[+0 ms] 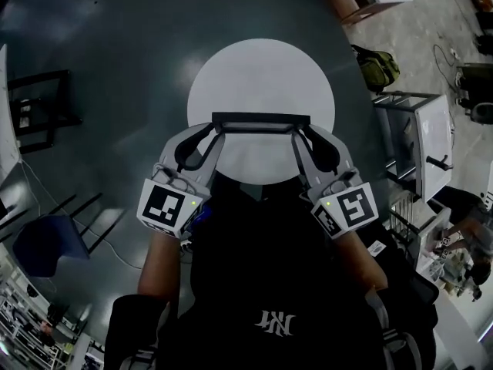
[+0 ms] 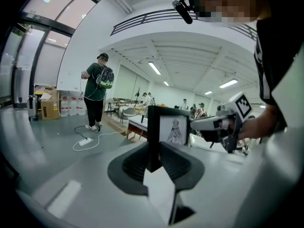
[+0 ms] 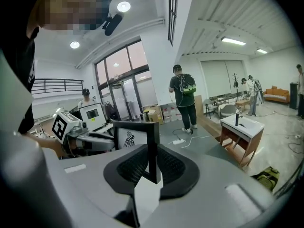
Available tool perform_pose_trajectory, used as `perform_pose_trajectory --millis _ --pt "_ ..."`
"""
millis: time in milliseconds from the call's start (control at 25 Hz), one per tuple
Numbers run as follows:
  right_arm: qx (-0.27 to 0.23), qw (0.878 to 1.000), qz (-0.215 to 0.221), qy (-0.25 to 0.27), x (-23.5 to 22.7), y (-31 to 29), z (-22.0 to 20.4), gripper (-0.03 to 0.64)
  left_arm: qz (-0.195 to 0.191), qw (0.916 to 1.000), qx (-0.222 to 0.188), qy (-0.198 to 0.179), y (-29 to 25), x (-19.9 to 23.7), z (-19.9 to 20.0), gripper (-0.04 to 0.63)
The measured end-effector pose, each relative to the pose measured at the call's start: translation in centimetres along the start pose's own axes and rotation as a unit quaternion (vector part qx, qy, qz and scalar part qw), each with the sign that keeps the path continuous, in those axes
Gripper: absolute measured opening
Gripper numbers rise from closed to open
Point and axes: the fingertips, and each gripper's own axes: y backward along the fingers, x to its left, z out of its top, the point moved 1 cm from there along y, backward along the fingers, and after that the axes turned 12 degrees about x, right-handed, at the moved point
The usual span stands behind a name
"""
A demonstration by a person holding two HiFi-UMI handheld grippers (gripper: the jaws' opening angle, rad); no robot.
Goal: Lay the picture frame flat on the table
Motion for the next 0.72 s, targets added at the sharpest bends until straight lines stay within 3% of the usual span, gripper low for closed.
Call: perform_pose_trajectory --millis 360,720 --pt "0.076 0.996 0.035 -0.033 -5.8 -4.7 -8.3 0.048 0.010 0.9964 0.070 0.046 -7.3 -0.5 -6.0 0.060" --pt "0.112 0.990 0.050 -0.062 -8.8 -10.1 -14.5 0.048 0.009 0.9902 0.118 0.074 -12.8 1.0 -12.3 0.058"
